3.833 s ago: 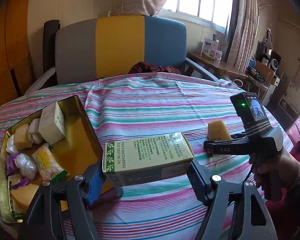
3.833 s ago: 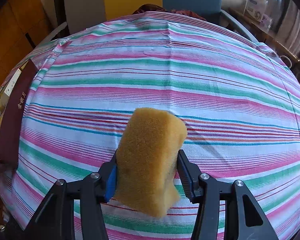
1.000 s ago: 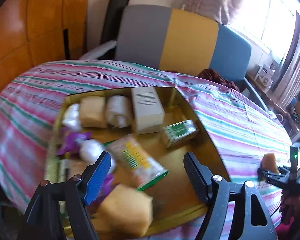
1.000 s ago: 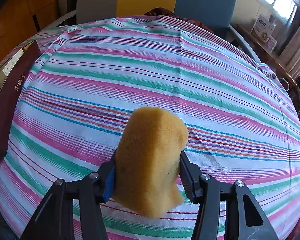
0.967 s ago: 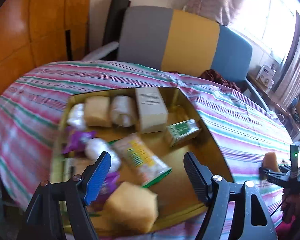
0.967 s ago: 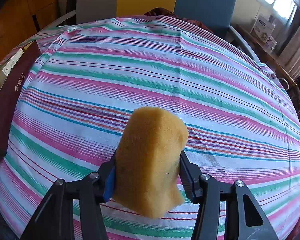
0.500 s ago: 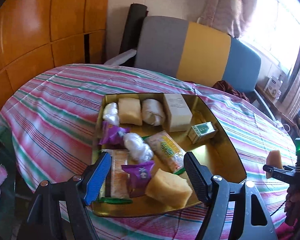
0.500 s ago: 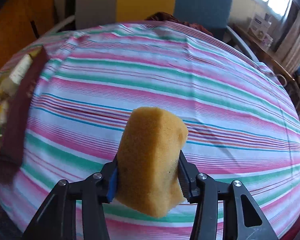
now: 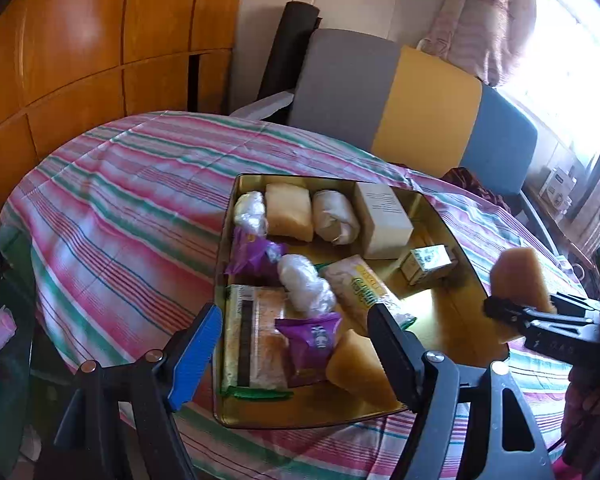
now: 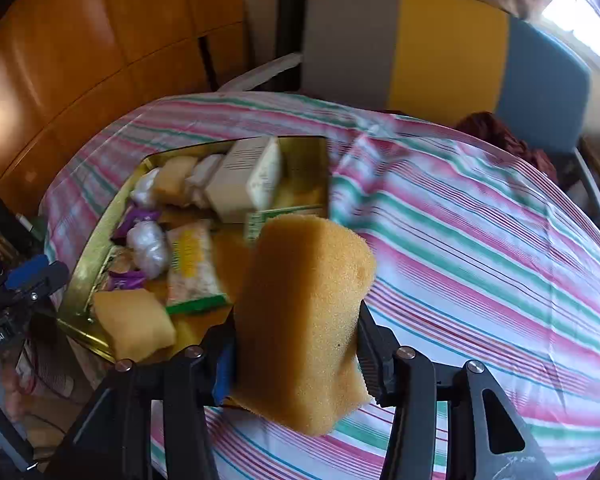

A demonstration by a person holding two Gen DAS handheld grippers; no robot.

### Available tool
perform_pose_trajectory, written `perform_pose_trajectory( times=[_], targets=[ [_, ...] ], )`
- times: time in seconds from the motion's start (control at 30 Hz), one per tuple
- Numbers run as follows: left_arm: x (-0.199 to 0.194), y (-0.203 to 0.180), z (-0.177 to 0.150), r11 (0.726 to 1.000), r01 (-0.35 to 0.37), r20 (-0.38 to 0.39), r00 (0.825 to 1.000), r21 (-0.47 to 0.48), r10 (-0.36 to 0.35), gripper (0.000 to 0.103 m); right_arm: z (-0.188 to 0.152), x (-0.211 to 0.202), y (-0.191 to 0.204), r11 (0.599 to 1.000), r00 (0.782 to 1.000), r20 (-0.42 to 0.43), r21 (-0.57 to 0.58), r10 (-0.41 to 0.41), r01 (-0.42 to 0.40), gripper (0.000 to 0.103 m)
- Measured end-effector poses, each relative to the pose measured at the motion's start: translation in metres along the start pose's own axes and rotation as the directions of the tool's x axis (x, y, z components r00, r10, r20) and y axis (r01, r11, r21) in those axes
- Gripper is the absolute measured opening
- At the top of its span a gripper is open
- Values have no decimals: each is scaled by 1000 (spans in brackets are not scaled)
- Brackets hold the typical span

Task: Organize objects
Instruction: 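Carry the yellow sponge into the gold tray and open the right gripper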

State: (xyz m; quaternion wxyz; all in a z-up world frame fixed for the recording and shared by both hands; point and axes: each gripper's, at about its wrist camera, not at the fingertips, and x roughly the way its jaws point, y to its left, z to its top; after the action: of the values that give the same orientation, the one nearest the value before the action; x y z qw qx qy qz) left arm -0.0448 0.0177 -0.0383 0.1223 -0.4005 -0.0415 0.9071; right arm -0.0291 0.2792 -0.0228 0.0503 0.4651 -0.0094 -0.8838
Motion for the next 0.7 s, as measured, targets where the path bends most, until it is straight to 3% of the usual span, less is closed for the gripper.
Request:
perform_pose_trajectory(
  times=[0.17,0.43,0.7],
  targets=[
    [2,14,0,999,-28,-3,1000,-33,28,77,7,27,29,997,998,-59,-82,1,-5,53],
    [6,19,-1,997,-71,4,997,-36,72,81,7,74,36,995,987,-157,-103,-34,18,60],
    [2,12,-1,995,-97,26,995,-17,97,81,0,74,46,989,992,-119,-143,-37,19,90]
  ],
)
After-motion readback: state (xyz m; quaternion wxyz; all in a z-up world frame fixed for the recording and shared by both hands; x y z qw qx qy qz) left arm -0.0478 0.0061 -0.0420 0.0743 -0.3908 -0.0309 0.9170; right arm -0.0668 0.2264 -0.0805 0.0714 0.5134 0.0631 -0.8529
